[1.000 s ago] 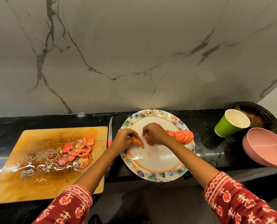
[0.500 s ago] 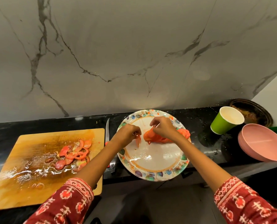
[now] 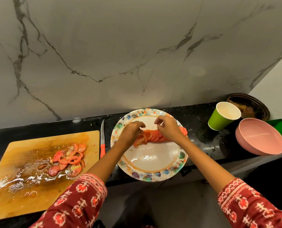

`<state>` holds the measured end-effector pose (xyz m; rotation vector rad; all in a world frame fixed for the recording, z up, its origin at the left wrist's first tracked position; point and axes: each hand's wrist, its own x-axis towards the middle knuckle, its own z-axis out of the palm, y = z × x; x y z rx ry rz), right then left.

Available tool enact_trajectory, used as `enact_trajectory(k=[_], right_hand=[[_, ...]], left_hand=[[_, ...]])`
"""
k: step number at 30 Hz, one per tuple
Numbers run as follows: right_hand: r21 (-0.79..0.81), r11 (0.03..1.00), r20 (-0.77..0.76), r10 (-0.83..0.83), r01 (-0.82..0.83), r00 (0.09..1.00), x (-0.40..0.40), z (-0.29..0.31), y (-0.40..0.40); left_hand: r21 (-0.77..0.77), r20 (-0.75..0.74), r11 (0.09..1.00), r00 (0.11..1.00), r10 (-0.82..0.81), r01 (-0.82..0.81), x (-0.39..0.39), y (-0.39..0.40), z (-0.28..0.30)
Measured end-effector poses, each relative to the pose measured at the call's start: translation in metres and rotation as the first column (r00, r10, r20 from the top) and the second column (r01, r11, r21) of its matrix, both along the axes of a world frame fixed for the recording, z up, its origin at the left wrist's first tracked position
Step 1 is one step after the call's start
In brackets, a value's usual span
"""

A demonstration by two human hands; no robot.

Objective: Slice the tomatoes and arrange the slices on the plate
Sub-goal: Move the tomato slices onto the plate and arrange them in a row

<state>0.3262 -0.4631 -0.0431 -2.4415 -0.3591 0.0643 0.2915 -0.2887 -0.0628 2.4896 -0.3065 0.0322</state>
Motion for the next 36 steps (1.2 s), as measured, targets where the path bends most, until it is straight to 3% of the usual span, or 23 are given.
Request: enact_trajectory(k=[2, 5, 8, 14, 17, 26, 36], right_hand=[[0.017, 1.000, 0.002, 0.011, -0.011, 1.000, 0.000, 0.000, -0.007], [0.016, 1.000, -0.008, 0.016, -0.016, 1.000, -0.002, -0.006, -0.019], [-0.037, 0.997, -0.052, 0.066, -0.068, 0.996, -0.003, -0.012, -0.022], [-0.283, 0.912, -0.111, 0.276, -0.296, 0.955, -0.004, -0.013, -0.019], [-0.376, 0.858, -0.069, 0.352, -0.351, 0.933, -0.008, -0.021, -0.010], [-0.330, 0.872, -0.016, 0.377, -0.360, 0.926, -0.006, -0.028, -0.018], [-0.312, 0.866, -0.039, 0.400, -0.391, 0.916, -0.009, -0.028, -0.007]], left_hand=[[-0.019, -0.102, 1.000, 0.995, 0.004, -0.006, -0.001, 0.009, -0.005], [0.185, -0.259, 0.976, 0.964, -0.061, 0.111, -0.005, 0.014, -0.012], [0.239, -0.251, 0.964, 0.966, -0.055, 0.117, -0.003, 0.006, -0.016], [0.156, -0.193, 0.985, 0.980, -0.045, 0.076, 0.001, 0.000, -0.017], [0.120, -0.134, 0.992, 0.991, -0.031, 0.047, 0.001, -0.002, -0.018], [-0.066, -0.049, 0.998, 0.998, -0.028, 0.024, -0.006, -0.007, -0.022], [-0.203, -0.121, 0.979, 0.993, 0.003, -0.027, -0.007, -0.003, -0.027]])
